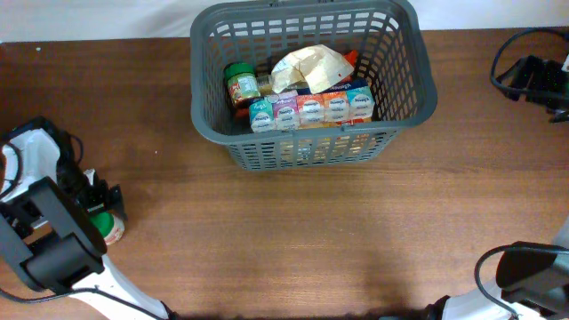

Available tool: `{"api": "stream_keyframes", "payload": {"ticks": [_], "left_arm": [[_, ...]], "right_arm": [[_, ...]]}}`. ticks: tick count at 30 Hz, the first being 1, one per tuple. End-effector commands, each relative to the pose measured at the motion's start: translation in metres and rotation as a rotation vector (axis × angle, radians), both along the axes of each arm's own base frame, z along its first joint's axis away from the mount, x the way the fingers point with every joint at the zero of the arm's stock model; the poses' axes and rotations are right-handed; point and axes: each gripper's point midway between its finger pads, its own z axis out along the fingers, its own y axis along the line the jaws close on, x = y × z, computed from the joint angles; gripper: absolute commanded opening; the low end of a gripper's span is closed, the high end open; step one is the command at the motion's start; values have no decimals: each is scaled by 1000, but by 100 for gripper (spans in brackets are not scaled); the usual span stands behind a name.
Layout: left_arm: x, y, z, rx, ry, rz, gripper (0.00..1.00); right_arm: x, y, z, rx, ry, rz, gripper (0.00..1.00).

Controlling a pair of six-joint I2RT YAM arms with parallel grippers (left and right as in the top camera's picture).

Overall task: Pack container
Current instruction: 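Reach the left gripper to the second green-lidded jar and grasp it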

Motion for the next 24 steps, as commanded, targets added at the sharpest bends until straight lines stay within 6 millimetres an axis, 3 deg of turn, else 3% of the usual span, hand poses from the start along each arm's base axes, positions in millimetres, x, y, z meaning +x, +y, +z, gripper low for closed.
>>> {"api": "stream_keyframes", "payload": {"ticks": [1,18,24], "left_arm": [[-7,9,-2,8,-17,56,95],[10,0,-15,-100,-142,27,89],[7,-3,-17,-109,-134,28,89]], "right_arm": [[-1,1,2,11,-8,-3,99],[-1,1,2,11,-8,-3,99],[-1,1,2,11,-8,-3,99]]}}
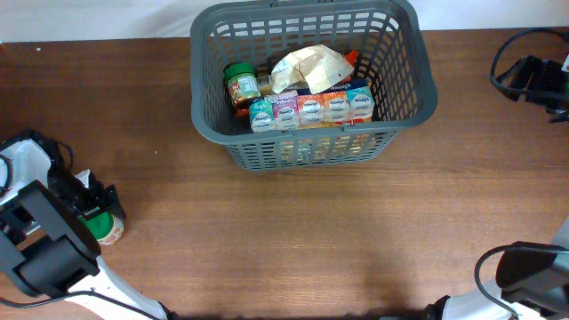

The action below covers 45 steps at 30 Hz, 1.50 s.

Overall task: Pack container
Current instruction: 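Reach the left gripper to the second green-lidded jar and grasp it, then carry the second jar over the basket and release it at the right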

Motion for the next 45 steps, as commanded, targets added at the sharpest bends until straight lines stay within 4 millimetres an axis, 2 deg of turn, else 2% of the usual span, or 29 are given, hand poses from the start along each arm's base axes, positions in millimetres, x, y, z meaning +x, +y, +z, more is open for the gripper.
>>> {"api": "stream_keyframes", "payload": {"ticks": [1,9,10,22,27,32,33,35,36,40,45], "left_arm": [[-2,-6,0,-29,-16,-13,84],[-3,-6,-1,-28,-13,-14,77],[-3,-7,-1,-29,-10,-14,73],[-5,-8,-2,-34,-3,-13,61],[-6,-9,-2,-34,-2,-10,52],[-6,-9,-2,-32,0,-3,38],[-6,-9,-2,-32,-1,-3,31],[-5,-9,-2,-35,-4,-2,7],[-3,-9,-2,-38,-12,1,2],[13,-9,5,-52,-74,16,2],[48,2,39,-45,-202,-26,2]], "right_arm": [[-1,1,2,10,-8,-3,99],[-1,1,2,10,-8,-3,99],[-1,1,2,10,-8,-3,99],[-1,1,2,10,-8,-2,99],[-1,1,2,10,-8,-3,99],[-1,1,2,10,-8,-3,99],[-1,1,2,10,-8,-3,99],[-1,1,2,10,-8,-3,99],[-1,1,2,10,-8,-3,99],[-1,1,2,10,-8,-3,99],[-1,1,2,10,-8,-2,99]]}}
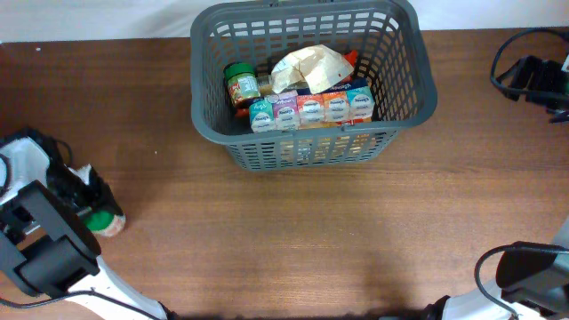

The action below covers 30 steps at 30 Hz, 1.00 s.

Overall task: Pack container
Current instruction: 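Carry the second jar over the basket and release it at the right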

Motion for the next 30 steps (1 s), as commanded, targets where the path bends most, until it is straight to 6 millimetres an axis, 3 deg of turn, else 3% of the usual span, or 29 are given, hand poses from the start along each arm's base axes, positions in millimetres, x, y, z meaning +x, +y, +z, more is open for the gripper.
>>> {"api": "stream_keyframes", "payload": {"ticks": [1,2,6,11,12,13,14,18,20,22,25,27,30], "left_arm": [[43,7,39,-1,-182,-52,2],[66,5,63,-9,-282,-96,2],[116,-9,124,-9,-509,-204,2],[165,-55,211,21,-801,-484,2],[171,-67,231,43,-856,-558,2],[181,-93,270,98,-965,-693,2],[184,-107,290,126,-1024,-748,2],[185,-176,366,240,-1273,-1045,2],[177,-214,392,282,-1371,-1226,2],[165,-259,409,310,-1455,-1449,2],[151,-322,414,284,-1534,-1695,2],[147,-362,404,215,-1554,-1789,2],[149,-404,378,110,-1532,-1862,2]], "right_arm": [[-1,1,2,10,-8,-3,99],[-1,1,2,10,-8,-3,99],[-1,1,2,10,-8,-3,99],[-1,1,2,10,-8,-3,99],[-1,1,2,10,-8,-2,99],[-1,1,2,10,-8,-3,99],[-1,1,2,10,-9,-2,99],[-1,1,2,10,-8,-3,99],[-1,1,2,10,-8,-2,99],[-1,1,2,10,-8,-3,98],[-1,1,2,10,-8,-3,99],[-1,1,2,10,-8,-3,99],[-1,1,2,10,-8,-3,99]]}}
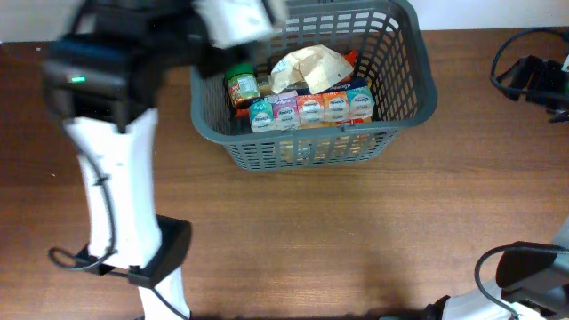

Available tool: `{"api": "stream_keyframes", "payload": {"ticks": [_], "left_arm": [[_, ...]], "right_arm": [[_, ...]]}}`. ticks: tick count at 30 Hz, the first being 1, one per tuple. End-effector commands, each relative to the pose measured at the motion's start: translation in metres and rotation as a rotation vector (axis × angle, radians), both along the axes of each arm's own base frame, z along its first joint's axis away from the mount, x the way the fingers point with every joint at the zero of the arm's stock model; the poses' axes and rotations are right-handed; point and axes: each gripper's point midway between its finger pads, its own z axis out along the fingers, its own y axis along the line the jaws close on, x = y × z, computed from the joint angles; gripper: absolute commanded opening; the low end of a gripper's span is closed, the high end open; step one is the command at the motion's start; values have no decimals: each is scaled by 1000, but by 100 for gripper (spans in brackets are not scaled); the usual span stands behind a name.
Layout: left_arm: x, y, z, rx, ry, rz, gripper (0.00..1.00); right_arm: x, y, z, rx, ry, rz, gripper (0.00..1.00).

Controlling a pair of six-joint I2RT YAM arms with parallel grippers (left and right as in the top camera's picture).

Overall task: Pack container
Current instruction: 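Carry the second jar over the basket and release it at the right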

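The grey plastic basket (421,89) stands at the back middle of the table. It holds a green-lidded jar (241,85), a row of small cartons (311,108) and a crumpled pale bag (309,66). My left arm reaches, blurred, from the left over the basket's back left corner. Its gripper (233,20) is a white and dark smear there, and its jaws and anything in them cannot be made out. My right gripper (523,78) rests dark at the far right edge, too small to read.
The left arm's white column (116,187) and black base (162,258) stand at the front left. Cables loop around the right arm's parts at the right edge and at the front right corner (524,271).
The left arm has gone from the front left corner to above the basket's back left corner. The green-lidded jar that lay at that corner no longer lies on the table.
My left gripper stood at a green-lidded jar at the table's front left, and stayed at it with small shifts through the following moments. Now the arm is over the basket and that spot is bare. The right arm has not moved.
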Motion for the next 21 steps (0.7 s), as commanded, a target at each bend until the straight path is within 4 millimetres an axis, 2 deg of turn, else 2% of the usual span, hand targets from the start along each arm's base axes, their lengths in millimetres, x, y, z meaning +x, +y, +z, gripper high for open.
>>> {"api": "stream_keyframes", "payload": {"ticks": [1,7,10,14,16,17,18,19,21], "left_arm": [[7,-55,-41,82,24,-170,2],[24,-130,-138,117,206,-317,2],[26,-154,-174,127,261,-365,2],[16,-178,-211,155,337,-416,2],[9,-182,-215,165,354,-428,2],[5,-183,-215,168,361,-433,13],[4,-184,-212,158,373,-410,45],[5,-184,-210,149,377,-394,100],[10,-182,-196,105,388,-322,99]], "right_arm": [[-1,1,2,10,-8,-3,99],[-1,1,2,10,-8,-3,99],[-1,1,2,10,-8,-3,99],[-1,1,2,10,-8,-3,98],[-1,1,2,10,-8,-2,99],[-1,1,2,10,-8,-3,99],[-1,1,2,10,-8,-3,99],[-1,1,2,10,-8,-3,99],[-1,1,2,10,-8,-3,99]]}}
